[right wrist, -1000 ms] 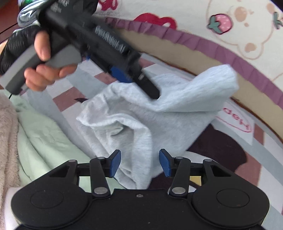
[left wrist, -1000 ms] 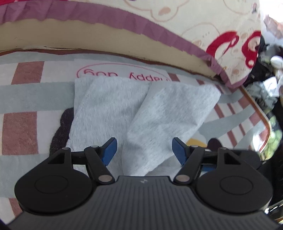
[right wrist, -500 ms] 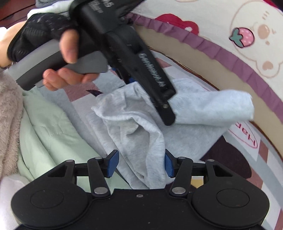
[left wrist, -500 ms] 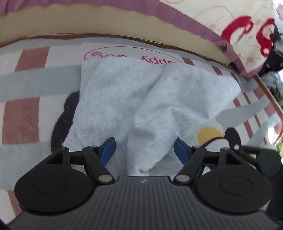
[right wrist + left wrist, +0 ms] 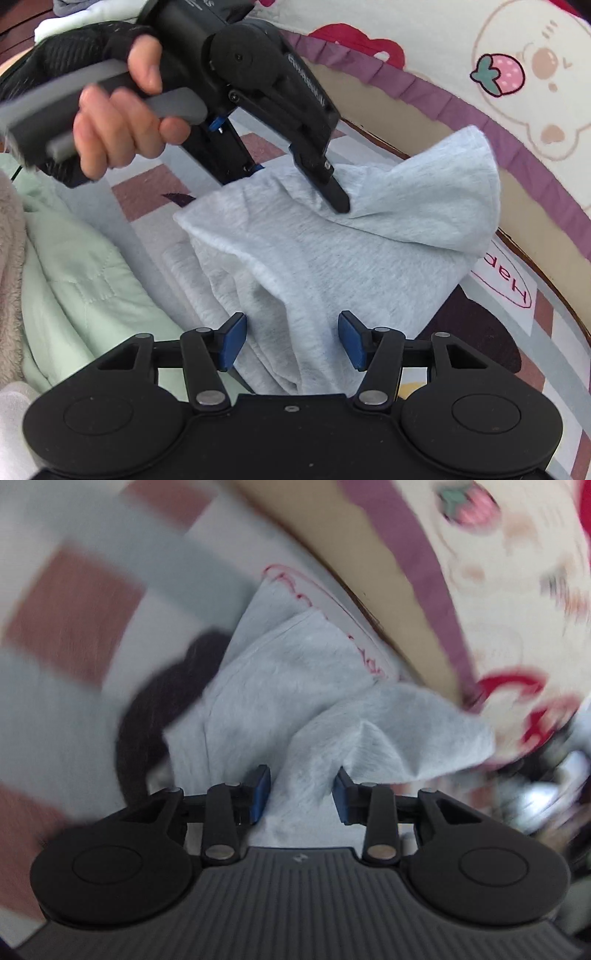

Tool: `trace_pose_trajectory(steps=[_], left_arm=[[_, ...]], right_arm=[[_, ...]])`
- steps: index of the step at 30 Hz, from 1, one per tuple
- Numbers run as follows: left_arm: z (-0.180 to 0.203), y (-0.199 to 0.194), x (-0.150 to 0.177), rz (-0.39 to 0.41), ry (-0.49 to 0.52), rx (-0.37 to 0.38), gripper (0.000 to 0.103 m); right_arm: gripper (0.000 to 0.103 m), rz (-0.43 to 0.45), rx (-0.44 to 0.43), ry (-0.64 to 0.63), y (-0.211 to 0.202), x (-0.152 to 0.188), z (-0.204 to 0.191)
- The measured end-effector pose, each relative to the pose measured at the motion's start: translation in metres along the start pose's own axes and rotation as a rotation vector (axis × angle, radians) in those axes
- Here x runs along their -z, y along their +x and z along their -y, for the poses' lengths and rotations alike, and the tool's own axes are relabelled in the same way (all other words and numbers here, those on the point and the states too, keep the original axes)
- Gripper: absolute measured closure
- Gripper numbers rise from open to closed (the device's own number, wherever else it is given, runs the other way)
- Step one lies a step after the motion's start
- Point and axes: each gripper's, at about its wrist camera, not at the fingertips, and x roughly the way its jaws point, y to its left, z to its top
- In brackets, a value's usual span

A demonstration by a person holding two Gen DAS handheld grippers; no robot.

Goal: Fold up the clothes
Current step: 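Pinch the folded shirt with the left gripper while the right gripper holds the fold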

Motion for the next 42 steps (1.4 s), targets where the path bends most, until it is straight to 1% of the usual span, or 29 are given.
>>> trace_pose_trajectory(steps=[1,2,4,6,7,11,12,13,15,16,17,18,19,20,21,22,23,24,25,26,27,29,33,34,36,38,39,41,42], left_arm=[[-0.005,-0.002,-0.001,-0.011,-0.055,0.066,0.068],[-0.004,-0.006,-0.001,-0.012,-0.055,0.099,0.067],[0.012,-0.013,0.001,0.009,0.066,0.047,0.06],[0.032,-0.017,0.006,0.033,0.235,-0.086,0.053],[0.037,-0.015,0.01,0.031,0.294,-0.125,0.05],[0.039,-0.005,0.024,-0.028,0.394,-0.17,0.047],[0.042,-0.003,0.027,-0.036,0.431,-0.177,0.039],[0.048,0.001,0.032,-0.046,0.483,-0.184,0.03],[0.056,0.007,0.039,-0.054,0.555,-0.197,0.024],[0.059,0.009,0.041,-0.054,0.579,-0.207,0.024],[0.06,0.01,0.042,-0.047,0.596,-0.226,0.027],[0.062,0.011,0.044,-0.041,0.613,-0.245,0.043],[0.063,0.012,0.045,-0.034,0.63,-0.263,0.082],[0.064,0.014,0.046,-0.028,0.648,-0.282,0.096],[0.065,0.013,0.047,-0.02,0.65,-0.276,0.096],[0.066,0.006,0.043,-0.009,0.607,-0.196,0.096],[0.067,-0.001,0.039,0.002,0.557,-0.109,0.096],[0.067,-0.011,0.034,0.016,0.49,-0.005,0.096],[0.067,-0.018,0.029,0.03,0.428,0.084,0.096],[0.064,-0.025,0.025,0.042,0.359,0.155,0.096],[0.059,-0.028,0.023,0.05,0.301,0.176,0.096],[0.04,-0.031,0.021,0.065,0.194,0.13,0.096],[-0.005,-0.022,0.027,0.016,-0.015,-0.051,0.095],[-0.003,-0.02,0.028,0.014,0.017,-0.097,0.093],[0.02,-0.019,0.034,0.035,0.191,-0.195,0.089],[0.042,-0.018,0.044,0.088,0.352,-0.3,0.085],[0.049,-0.016,0.048,0.101,0.416,-0.353,0.081],[0.056,-0.009,0.053,0.107,0.478,-0.421,0.079],[0.055,-0.008,0.052,0.103,0.471,-0.423,0.079]], right_arm=[[0.043,0.0,-0.023,-0.024,-0.001,0.001,-0.003],[0.042,0.006,-0.033,-0.065,-0.002,0.002,-0.01],[0.041,0.003,-0.042,-0.129,-0.003,0.003,-0.02],[0.041,-0.001,-0.062,-0.131,-0.002,0.002,-0.022],[0.041,0.004,-0.079,-0.105,-0.002,0.001,-0.02],[0.041,0.014,-0.134,0.009,-0.001,0.0,-0.005],[0.042,0.014,-0.135,0.029,-0.001,0.001,-0.003],[0.043,0.013,-0.118,0.036,-0.002,0.002,-0.002],[0.043,0.021,-0.064,0.041,-0.01,0.005,0.001],[0.043,0.029,-0.03,0.04,-0.016,0.007,0.003],[0.043,0.037,0.004,0.039,-0.022,0.009,0.005],[0.043,0.041,0.033,0.039,-0.027,0.011,0.006],[0.043,0.029,0.042,0.042,-0.027,0.015,0.009],[0.043,0.019,0.053,0.042,-0.026,0.019,0.011],[0.043,0.013,0.072,0.032,-0.025,0.023,0.01],[0.043,0.012,0.086,0.018,-0.024,0.025,0.008],[0.053,0.02,0.089,-0.005,-0.023,0.028,0.004],[0.081,0.027,0.092,-0.032,-0.022,0.03,0.0],[0.093,0.029,0.095,-0.074,-0.024,0.031,-0.005],[0.097,0.036,0.098,-0.113,-0.027,0.031,-0.009],[0.097,0.057,0.1,-0.139,-0.033,0.031,-0.01],[0.097,0.053,0.105,-0.166,-0.042,0.029,-0.009],[0.098,0.017,0.067,-0.162,-0.047,0.032,-0.003],[0.098,0.012,0.061,-0.163,-0.047,0.033,-0.005],[0.098,0.004,0.045,-0.159,-0.046,0.036,-0.006],[0.098,0.003,-0.013,-0.11,-0.048,0.033,-0.001],[0.099,0.002,-0.059,-0.08,-0.049,0.033,0.003],[0.1,0.0,-0.15,-0.018,-0.052,0.032,0.009],[0.1,0.005,-0.197,0.018,-0.054,0.031,0.013]])
